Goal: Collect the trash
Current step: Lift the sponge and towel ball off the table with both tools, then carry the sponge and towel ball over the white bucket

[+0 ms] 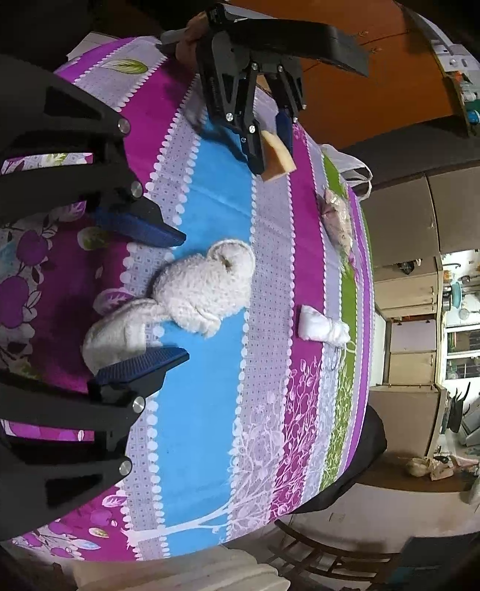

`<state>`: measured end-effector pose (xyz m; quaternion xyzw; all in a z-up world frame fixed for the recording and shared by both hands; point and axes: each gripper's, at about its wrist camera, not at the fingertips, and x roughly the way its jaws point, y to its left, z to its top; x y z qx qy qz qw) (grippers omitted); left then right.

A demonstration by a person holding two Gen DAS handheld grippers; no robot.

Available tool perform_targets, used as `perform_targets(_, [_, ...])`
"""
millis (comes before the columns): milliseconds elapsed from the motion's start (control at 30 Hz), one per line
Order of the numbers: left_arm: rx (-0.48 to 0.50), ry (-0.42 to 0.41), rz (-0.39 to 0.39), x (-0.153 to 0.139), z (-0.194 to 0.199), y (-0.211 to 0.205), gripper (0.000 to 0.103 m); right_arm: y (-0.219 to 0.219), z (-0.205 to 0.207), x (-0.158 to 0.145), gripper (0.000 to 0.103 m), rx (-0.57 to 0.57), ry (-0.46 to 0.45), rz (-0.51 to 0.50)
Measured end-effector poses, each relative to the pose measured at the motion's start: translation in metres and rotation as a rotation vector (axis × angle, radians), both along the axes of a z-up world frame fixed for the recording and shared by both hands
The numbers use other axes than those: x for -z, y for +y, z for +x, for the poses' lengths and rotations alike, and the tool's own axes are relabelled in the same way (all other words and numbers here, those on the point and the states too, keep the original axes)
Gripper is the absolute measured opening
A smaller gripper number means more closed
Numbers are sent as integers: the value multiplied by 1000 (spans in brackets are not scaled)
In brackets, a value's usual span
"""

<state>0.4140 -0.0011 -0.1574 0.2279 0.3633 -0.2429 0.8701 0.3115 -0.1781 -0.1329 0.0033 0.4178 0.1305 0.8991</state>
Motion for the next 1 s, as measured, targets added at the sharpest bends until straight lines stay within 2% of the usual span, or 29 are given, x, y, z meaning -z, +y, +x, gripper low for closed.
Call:
perform_targets(100, [-7,-2,2,1,-1,1,52,2,0,2,54,-6,0,-4])
perform_targets(200, [-6,-15,16,1,-3,-1,52,2,-1,2,48,-1,-2,-5])
perform_targets(333, [-5,-30,41,2,-4,-4,52,1,-1,2,27,-1,-4,4])
perform_targets(400, [-1,-15,37,1,-4,-5,43,2,-2,2,24,-3,-2,8])
perform_targets(433, [-18,-34,60,0,-5,-8,37,1,-2,1,24,-4,3,18])
perform_targets(567, [2,-35,54,-15,-9,-22,35,-15,-12,-25,23,14,-20,74])
perform_targets(700, [64,-86,61,-43,-16,-56,34,-54,-32,-74,23,74,-66,75])
perform_targets(800, [135,-133,66,-70,-20,-100,34,-93,-46,-105,24,142,-57,63])
perform_targets(1000, [294,-242,60,-114,-41,-199,34,-166,-70,-142,24,302,-29,-4])
